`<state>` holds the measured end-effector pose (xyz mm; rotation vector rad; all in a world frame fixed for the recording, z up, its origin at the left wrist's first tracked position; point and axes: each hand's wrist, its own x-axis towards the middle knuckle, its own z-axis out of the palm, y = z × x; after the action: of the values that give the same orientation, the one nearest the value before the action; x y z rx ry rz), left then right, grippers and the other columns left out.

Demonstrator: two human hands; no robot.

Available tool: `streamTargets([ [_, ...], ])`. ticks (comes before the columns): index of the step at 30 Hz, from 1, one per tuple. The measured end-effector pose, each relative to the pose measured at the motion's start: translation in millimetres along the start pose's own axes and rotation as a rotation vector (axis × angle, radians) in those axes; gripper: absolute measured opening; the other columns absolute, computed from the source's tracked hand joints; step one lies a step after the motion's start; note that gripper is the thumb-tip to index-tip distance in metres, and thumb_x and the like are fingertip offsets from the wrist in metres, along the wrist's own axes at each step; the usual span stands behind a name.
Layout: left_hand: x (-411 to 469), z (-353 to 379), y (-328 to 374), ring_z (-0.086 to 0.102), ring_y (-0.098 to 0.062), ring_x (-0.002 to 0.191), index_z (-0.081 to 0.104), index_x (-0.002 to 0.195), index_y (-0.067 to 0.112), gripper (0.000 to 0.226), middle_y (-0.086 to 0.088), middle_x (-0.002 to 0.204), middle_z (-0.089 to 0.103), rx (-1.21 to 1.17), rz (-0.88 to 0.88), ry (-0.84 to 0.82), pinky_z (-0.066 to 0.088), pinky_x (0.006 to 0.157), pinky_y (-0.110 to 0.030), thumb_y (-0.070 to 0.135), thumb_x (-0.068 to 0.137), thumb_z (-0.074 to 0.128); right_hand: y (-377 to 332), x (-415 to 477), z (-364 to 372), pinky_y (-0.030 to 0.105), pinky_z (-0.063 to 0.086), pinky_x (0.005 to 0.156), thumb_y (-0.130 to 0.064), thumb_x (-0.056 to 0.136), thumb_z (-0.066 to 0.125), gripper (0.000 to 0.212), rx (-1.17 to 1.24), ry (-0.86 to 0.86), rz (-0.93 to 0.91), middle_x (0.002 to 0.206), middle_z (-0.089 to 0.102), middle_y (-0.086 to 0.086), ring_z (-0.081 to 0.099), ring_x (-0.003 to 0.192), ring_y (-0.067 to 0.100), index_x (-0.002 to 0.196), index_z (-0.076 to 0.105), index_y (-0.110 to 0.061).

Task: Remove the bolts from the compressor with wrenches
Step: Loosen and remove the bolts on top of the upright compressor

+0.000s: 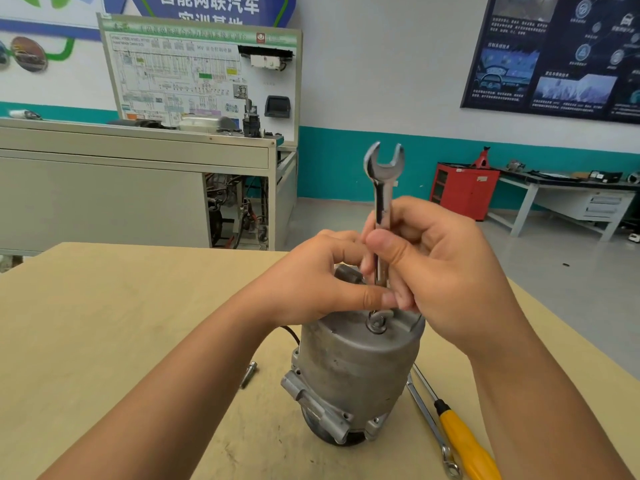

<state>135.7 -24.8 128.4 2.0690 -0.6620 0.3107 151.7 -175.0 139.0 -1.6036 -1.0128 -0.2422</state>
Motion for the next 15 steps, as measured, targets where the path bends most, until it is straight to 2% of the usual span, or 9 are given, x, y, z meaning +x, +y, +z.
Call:
streamTargets([
  [3, 1, -3, 3, 0.056, 0.001, 0.090, 0.066, 0.069, 0.026, 0.016, 0.005, 0.088, 0.062, 0.018, -0.020, -0.079, 0.040, 0.086, -0.012, 0.015, 0.074, 0.076, 3, -9, -2, 0.017, 0.039, 0.046, -0.027, 0.087, 0.050, 0.015, 0.105, -0.043, 0.000, 0.060, 0.054, 0.003, 0.043, 0.044, 0.007, 0.076, 0.057, -0.021],
  [5, 3, -3, 3, 0.054, 0.000, 0.097, 0.073, 0.080, 0.019, 0.006, 0.002, 0.098, 0.063, 0.057, -0.037, -0.103, 0.038, 0.091, -0.012, 0.017, 0.074, 0.075, 6, -14, -4, 0.017, 0.037, 0.048, -0.038, 0.087, 0.047, 0.025, 0.198, -0.059, -0.002, 0.059, 0.047, 0.001, 0.039, 0.048, 0.008, 0.075, 0.054, -0.017],
  [8, 6, -2, 2, 0.051, -0.001, 0.100, 0.075, 0.092, 0.005, 0.021, -0.002, 0.105, 0.063, 0.114, -0.052, -0.101, 0.037, 0.088, -0.011, 0.018, 0.075, 0.076, 12, -18, -5, 0.016, 0.037, 0.048, -0.046, 0.091, 0.046, 0.033, 0.302, -0.058, -0.038, 0.061, 0.047, -0.004, 0.039, 0.051, 0.005, 0.081, 0.057, -0.017],
  [11, 9, 0, 3, 0.046, -0.004, 0.104, 0.075, 0.089, 0.007, 0.024, 0.003, 0.103, 0.063, 0.161, -0.066, -0.083, 0.035, 0.091, -0.017, 0.024, 0.074, 0.076, 17, -17, -8, 0.020, 0.039, 0.043, -0.040, 0.095, 0.044, 0.029, 0.260, 0.071, -0.015, 0.069, 0.061, 0.002, 0.040, 0.044, 0.007, 0.085, 0.065, -0.023],
  [15, 10, 2, 2, 0.042, -0.005, 0.105, 0.074, 0.081, 0.014, 0.023, 0.017, 0.094, 0.058, 0.220, -0.073, -0.023, 0.035, 0.091, -0.023, 0.035, 0.073, 0.075, 17, -11, -8, 0.021, 0.039, 0.036, -0.025, 0.095, 0.039, 0.024, 0.135, 0.231, 0.042, 0.070, 0.067, 0.003, 0.044, 0.036, 0.010, 0.085, 0.061, -0.021],
])
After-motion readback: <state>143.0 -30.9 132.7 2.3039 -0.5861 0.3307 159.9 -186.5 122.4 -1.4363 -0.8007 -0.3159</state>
